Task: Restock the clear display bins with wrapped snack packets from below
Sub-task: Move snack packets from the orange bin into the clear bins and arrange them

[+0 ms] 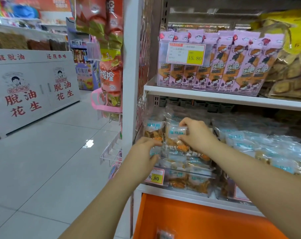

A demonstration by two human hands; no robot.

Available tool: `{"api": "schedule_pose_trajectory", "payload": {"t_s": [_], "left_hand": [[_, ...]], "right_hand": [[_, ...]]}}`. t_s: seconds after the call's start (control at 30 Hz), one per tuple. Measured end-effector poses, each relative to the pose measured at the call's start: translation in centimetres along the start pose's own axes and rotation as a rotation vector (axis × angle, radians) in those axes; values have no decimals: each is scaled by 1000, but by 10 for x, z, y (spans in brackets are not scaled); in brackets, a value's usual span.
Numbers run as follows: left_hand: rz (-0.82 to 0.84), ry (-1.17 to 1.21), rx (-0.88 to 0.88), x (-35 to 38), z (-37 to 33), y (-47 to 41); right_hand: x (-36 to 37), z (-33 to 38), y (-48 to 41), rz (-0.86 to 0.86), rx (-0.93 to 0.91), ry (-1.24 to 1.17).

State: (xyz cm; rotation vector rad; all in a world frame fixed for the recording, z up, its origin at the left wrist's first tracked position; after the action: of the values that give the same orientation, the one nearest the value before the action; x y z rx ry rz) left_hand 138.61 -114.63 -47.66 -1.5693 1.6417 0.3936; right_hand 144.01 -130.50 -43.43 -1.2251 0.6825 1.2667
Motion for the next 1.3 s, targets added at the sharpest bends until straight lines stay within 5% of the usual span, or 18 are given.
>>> {"api": "schedule_pose_trajectory", "payload": {"t_s": [0.07, 0.2, 0.37, 0.53, 0.63, 0.73, 1.07, 1.3], "left_hand": [[-4, -67, 64, 11, -8, -8], [-85, -140, 151, 19, -18, -26], [-53, -246, 163, 35, -14, -48], [-16, -271, 157, 45, -11, -61], [-19, -349, 192, 54, -16, -67], [-40, -328, 192, 54, -18, -72], [-61, -663, 212, 66, -29, -80], [90, -581, 211, 57, -28, -74]], "right_hand": [[3, 5, -4, -34, -79, 207], [-8, 15, -7, -132, -170, 43], [8, 8, -12, 13, -197, 245], [-35, 2, 14, -27, -149, 243], [-15, -7, 41, 163, -124, 479], [1, -13, 42, 120, -162, 652], [18, -20, 32, -37, -162, 749], [-7, -25, 42, -11, -151, 627]]}}
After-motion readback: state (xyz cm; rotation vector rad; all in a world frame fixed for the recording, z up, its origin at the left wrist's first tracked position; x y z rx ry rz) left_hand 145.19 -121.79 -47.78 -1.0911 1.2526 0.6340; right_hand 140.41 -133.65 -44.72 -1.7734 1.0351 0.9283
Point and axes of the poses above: each hand's wrist, its own y-axis away from the middle knuckle, its own x-axis out of the palm, z = x × y, the point moved 9 cm from there along -y, towards the middle knuckle, and after that the axes turned 2 degrees about -x, right-handed, at the moved point
